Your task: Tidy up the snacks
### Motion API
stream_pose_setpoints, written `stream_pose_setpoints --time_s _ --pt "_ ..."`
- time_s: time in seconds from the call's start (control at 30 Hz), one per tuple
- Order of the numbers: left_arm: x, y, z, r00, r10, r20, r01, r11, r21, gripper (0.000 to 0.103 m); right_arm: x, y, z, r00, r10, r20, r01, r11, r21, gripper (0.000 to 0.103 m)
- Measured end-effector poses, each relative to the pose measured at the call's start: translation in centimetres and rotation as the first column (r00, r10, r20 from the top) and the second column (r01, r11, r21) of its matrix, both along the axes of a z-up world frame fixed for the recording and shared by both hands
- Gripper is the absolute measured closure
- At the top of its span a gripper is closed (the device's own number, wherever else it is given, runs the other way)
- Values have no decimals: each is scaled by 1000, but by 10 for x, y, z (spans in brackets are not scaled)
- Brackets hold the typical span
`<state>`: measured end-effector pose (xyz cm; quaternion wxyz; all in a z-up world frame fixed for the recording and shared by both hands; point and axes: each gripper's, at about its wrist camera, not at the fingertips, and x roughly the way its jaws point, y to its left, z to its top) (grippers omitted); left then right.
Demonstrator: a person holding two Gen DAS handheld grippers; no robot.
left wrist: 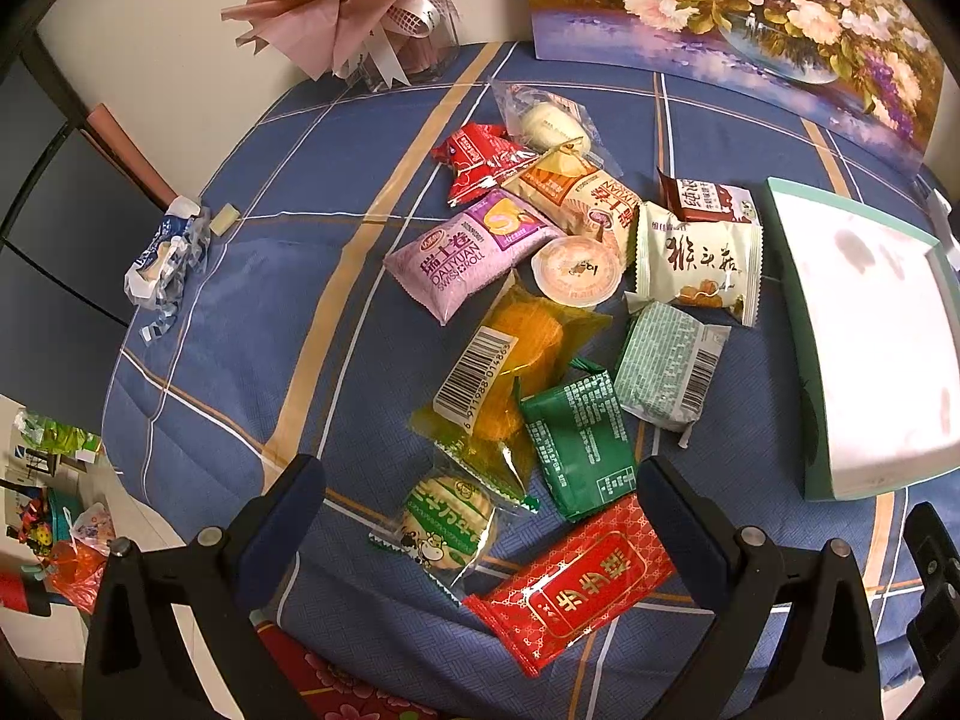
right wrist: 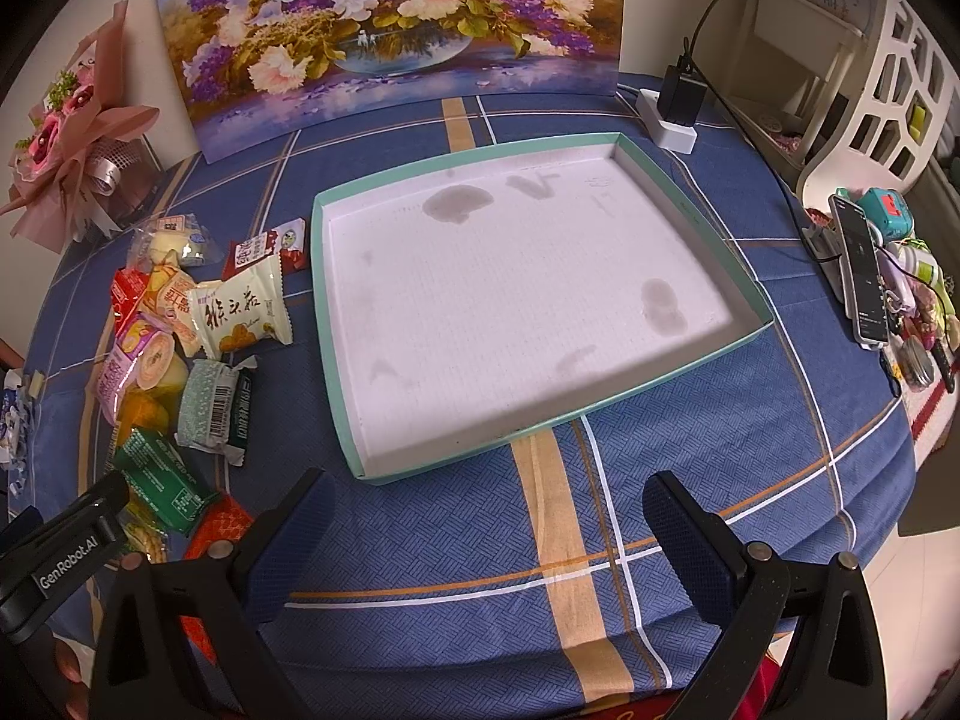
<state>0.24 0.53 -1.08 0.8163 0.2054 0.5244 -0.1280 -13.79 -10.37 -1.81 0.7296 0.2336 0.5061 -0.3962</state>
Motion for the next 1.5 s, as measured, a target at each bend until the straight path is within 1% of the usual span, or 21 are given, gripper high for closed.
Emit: stream_pose_setpoints --time_s 1.5 --pt "0 1 -4 1000 5 -18 -5 1000 8 0 1 0 0 1000 1 -5 -1 1000 2 0"
